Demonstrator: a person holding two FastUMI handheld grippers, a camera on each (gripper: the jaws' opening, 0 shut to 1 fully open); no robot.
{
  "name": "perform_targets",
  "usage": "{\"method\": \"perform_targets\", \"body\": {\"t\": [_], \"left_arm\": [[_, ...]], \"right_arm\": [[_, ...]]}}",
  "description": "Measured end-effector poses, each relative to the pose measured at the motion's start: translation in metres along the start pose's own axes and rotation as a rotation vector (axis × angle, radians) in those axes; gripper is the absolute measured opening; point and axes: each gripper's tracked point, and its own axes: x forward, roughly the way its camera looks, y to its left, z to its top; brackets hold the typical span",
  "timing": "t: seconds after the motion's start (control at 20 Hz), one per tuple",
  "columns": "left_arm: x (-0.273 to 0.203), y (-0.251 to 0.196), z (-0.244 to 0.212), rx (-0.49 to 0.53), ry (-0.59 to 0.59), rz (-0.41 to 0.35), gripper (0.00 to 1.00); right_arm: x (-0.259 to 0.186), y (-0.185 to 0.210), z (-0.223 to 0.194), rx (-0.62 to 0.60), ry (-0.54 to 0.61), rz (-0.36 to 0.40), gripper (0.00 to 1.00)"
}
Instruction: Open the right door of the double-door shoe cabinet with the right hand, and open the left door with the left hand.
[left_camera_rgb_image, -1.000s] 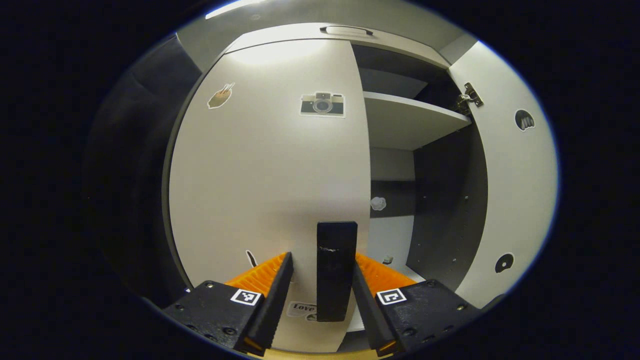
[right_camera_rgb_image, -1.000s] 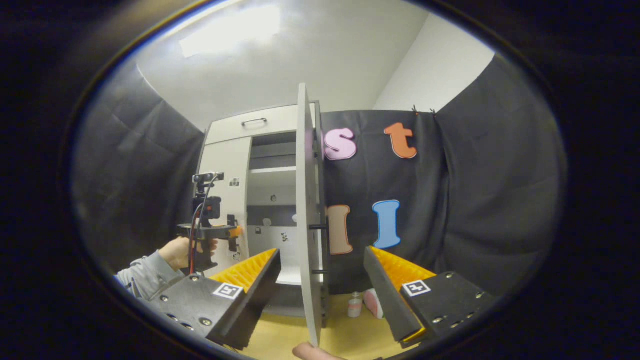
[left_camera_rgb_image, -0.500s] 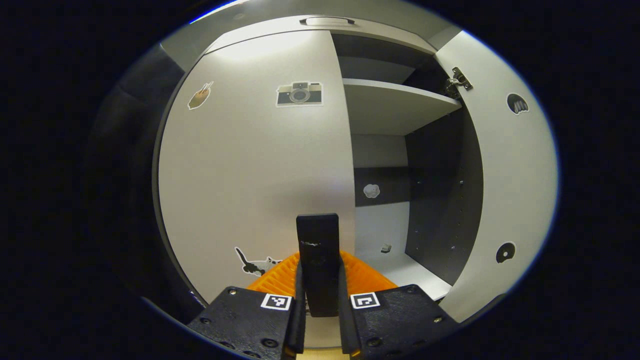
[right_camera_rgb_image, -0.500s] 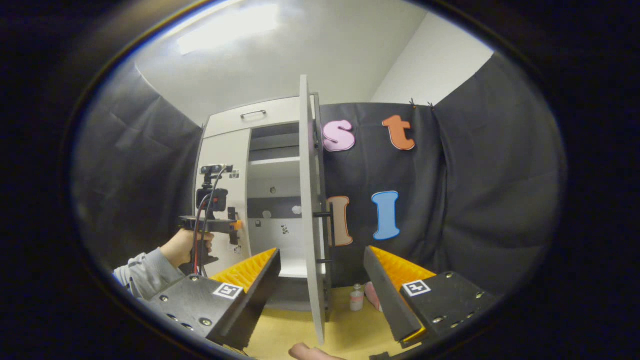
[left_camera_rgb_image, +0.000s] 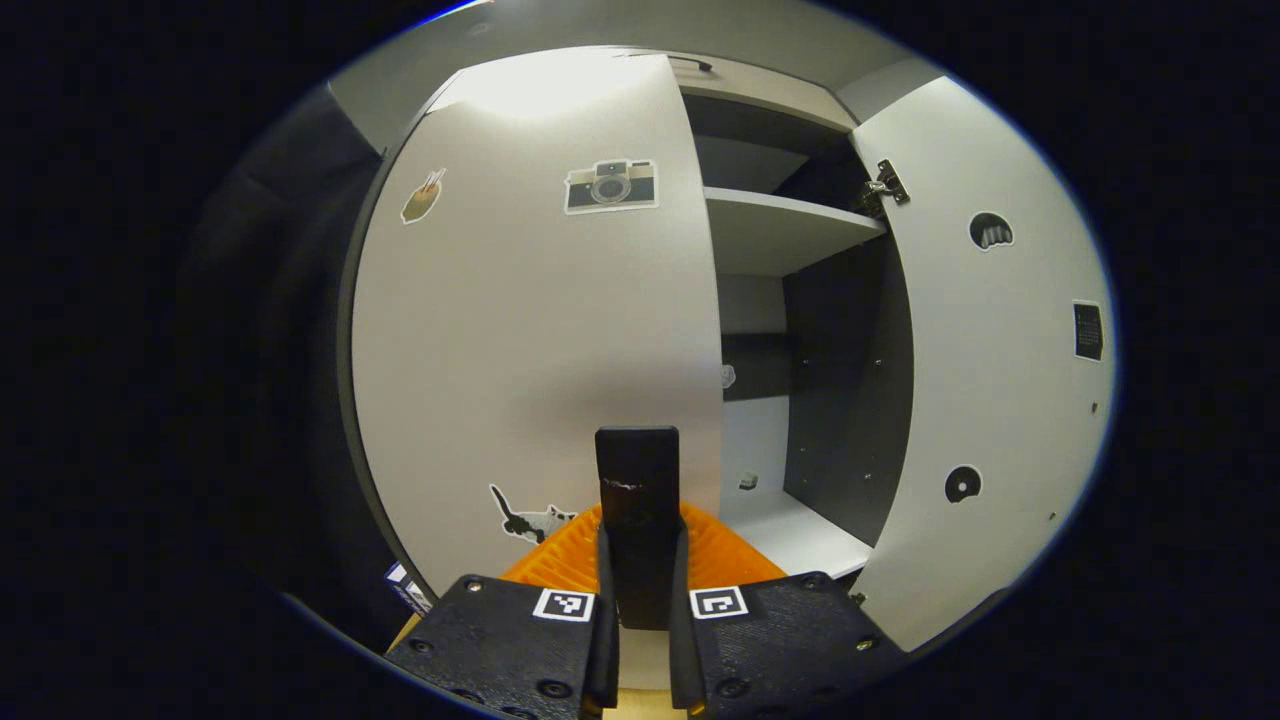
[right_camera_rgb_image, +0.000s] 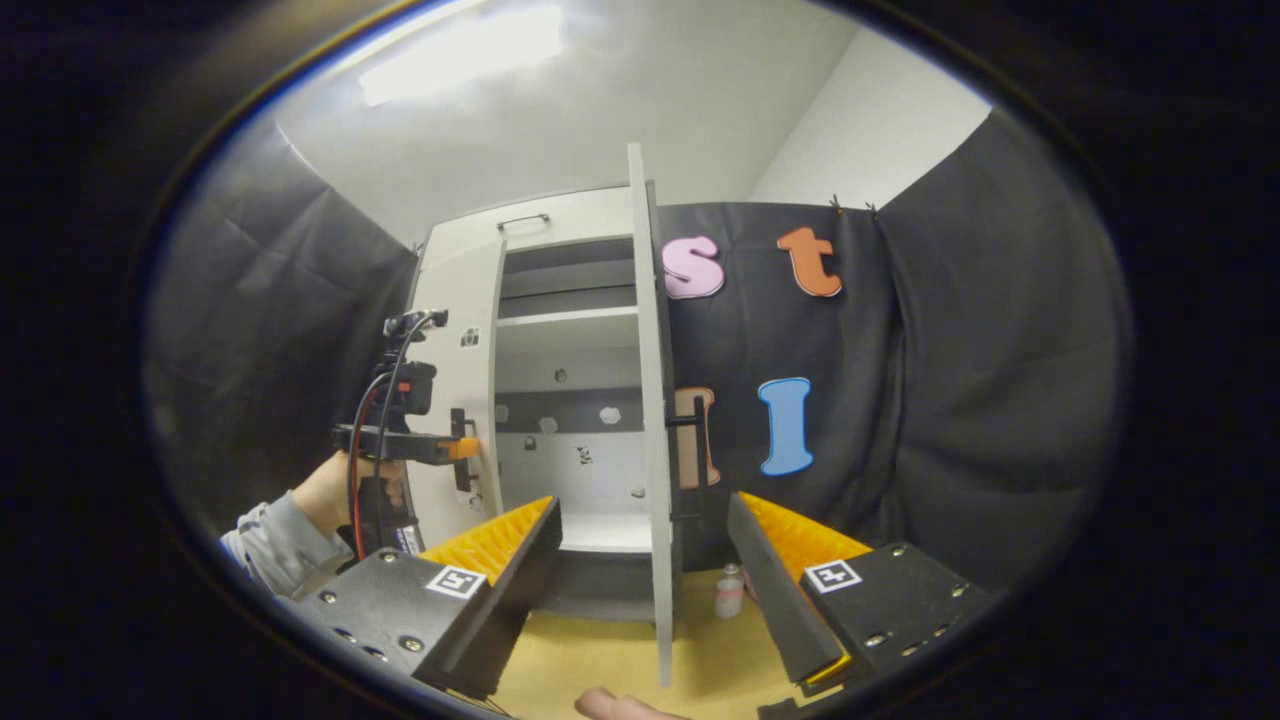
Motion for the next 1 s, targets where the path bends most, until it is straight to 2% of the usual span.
{"method": "perform_targets", "body": {"t": [0.25,0.35,0.45,0.55,0.65,0.85,1.0], "left_arm": [[-0.034,0.011,-0.001,0.001,0.018,-0.013,0.2],[-0.05,0.02,-0.002,-0.006,0.018,-0.021,0.21],[-0.068,0.029,-0.001,-0.004,0.008,-0.028,0.21],[-0.082,0.038,-0.001,-0.001,-0.005,-0.033,0.21],[-0.097,0.053,-0.003,0.005,-0.011,-0.017,0.21],[-0.129,0.089,-0.004,0.02,-0.024,0.016,0.18],[-0.148,0.124,-0.006,0.014,-0.024,0.056,0.14]], "right_arm": [[-0.009,0.012,0.003,-0.029,-0.009,-0.009,0.97],[-0.013,0.018,0.005,-0.037,-0.012,-0.003,1.0],[-0.017,0.024,0.008,-0.053,-0.018,-0.001,0.96],[-0.017,0.033,0.008,-0.051,-0.021,0.01,1.0],[-0.02,0.037,0.004,-0.043,-0.012,0.012,0.97],[-0.027,0.046,0.004,-0.045,-0.005,0.006,1.0],[-0.035,0.057,0.008,-0.041,-0.013,0.009,0.97]]}}
